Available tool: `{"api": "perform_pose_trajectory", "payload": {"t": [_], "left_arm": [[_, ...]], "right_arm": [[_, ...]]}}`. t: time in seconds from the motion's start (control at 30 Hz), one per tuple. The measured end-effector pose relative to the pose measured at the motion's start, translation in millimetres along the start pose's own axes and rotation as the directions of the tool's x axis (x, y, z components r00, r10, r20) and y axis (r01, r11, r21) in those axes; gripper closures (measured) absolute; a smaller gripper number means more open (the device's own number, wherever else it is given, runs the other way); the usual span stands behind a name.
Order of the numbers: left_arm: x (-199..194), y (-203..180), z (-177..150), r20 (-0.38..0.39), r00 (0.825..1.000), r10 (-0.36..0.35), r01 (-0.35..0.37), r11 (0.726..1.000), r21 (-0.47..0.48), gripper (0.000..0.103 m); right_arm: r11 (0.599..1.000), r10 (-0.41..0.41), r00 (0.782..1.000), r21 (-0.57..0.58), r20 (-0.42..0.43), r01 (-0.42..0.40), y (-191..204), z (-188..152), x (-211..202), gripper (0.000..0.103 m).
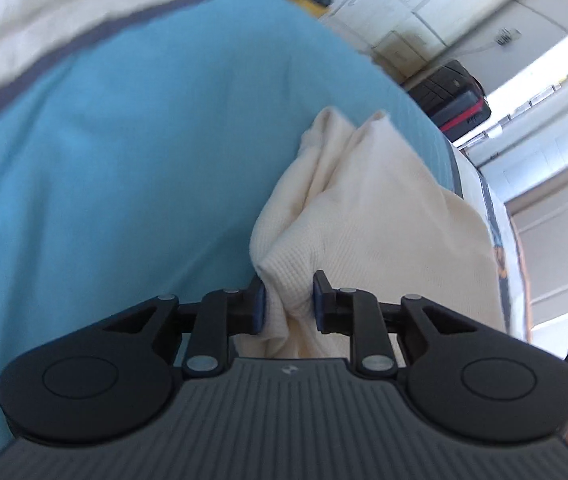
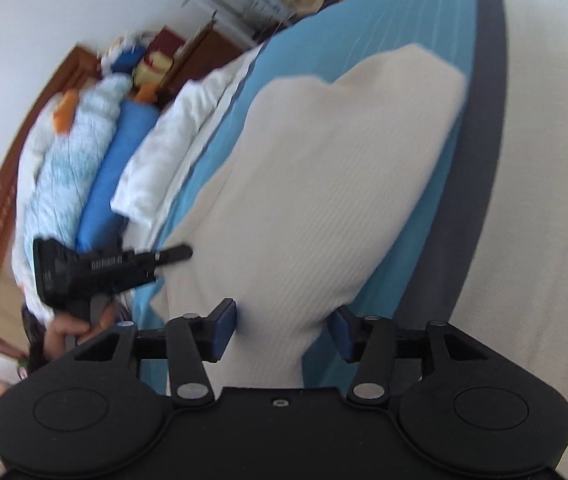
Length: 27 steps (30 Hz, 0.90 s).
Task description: Fold clothes
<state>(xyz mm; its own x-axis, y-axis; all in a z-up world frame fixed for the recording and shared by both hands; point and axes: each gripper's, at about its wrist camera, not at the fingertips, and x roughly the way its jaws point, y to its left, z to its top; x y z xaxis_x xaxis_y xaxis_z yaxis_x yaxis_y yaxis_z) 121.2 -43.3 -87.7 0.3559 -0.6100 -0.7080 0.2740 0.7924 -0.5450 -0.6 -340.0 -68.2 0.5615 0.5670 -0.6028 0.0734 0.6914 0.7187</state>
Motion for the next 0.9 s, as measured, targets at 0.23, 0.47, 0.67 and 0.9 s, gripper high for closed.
{"api": "perform_pose_trajectory", "payload": {"t": [0.23,0.47,0.67,0.9], "left_arm": [[27,9,1,-0.052,0.999,0.006,-0.005,1.0,0.004,0.049],[42,-7,2,0.006,1.0,-0.026,0.025,0.993,0.112,0.08],[18,-45,-14,0.136,0.985,0.107,-0.144,0.942,0.302,0.086],[-12,-47,-9,0.231,0.968,0.095,-0.16,0.946,0.281,0.088]], "right_arm": [[0.987,-0.017,0.993,0.16,0.12,-0.003,-47,4,3,0.029],[0.995,-0.024,0.972,0.098,0.233,0.001,-56,16,11,0.041],[0.977,-0.128,0.949,-0.125,0.289,0.17,-23,11,-1,0.065],[0.889,-0.173,0.893,-0.326,0.415,0.323,51,1,-17,0.071]]}}
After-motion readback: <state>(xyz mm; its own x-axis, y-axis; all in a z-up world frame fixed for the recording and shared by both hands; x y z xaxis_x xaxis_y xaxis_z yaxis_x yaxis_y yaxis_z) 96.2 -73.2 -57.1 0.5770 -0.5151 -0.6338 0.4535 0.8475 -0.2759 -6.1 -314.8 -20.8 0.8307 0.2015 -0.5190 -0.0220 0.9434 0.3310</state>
